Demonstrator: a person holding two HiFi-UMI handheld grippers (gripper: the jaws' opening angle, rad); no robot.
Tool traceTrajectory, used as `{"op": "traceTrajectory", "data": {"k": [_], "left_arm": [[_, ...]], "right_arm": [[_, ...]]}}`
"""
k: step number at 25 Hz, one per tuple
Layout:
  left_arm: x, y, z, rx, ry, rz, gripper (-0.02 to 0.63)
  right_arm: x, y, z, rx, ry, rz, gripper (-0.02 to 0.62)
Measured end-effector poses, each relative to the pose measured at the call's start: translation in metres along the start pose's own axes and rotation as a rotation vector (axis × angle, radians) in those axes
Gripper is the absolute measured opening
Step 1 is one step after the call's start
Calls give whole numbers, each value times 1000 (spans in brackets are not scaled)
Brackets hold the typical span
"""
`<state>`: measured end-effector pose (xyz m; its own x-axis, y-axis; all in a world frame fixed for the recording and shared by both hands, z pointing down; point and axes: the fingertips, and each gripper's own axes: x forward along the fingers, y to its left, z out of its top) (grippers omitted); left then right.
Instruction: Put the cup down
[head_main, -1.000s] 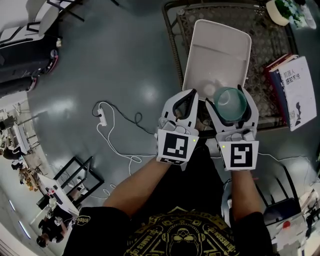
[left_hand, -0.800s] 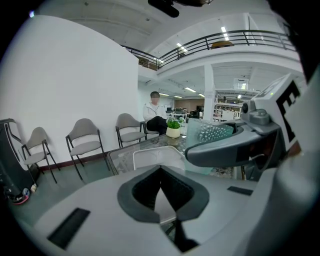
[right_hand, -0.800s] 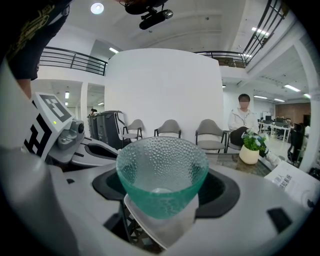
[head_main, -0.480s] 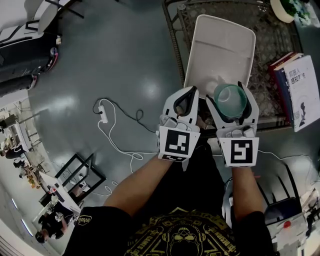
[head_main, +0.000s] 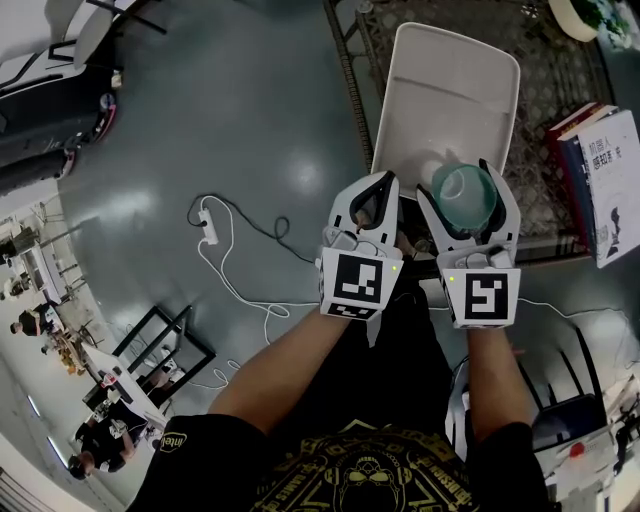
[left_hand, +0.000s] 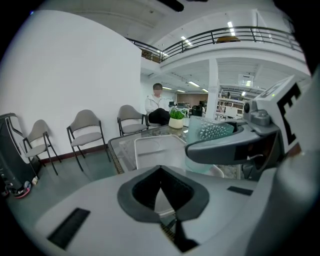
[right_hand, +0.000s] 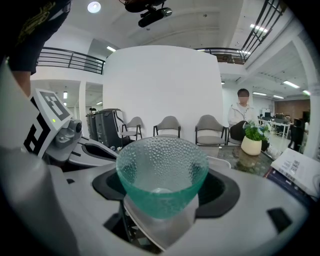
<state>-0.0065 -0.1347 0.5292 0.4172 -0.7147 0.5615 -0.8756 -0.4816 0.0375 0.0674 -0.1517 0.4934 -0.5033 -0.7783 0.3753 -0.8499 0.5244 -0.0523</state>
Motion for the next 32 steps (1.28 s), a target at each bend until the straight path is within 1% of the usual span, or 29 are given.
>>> {"op": "traceTrajectory", "data": {"k": [3, 7, 12, 32], "left_arm": [[5, 1, -4, -2, 8, -4, -11], [10, 1, -7, -5, 14, -10, -12], [17, 1, -9, -8, 16, -18, -11], [30, 1, -18, -2, 30, -36, -12]], "right_arm": [[4, -3, -8, -12, 9, -10, 385], [8, -3, -13, 20, 9, -12, 385], [13, -5, -23, 18, 23, -14, 385], [24, -8, -43, 31, 33, -20, 385]]}}
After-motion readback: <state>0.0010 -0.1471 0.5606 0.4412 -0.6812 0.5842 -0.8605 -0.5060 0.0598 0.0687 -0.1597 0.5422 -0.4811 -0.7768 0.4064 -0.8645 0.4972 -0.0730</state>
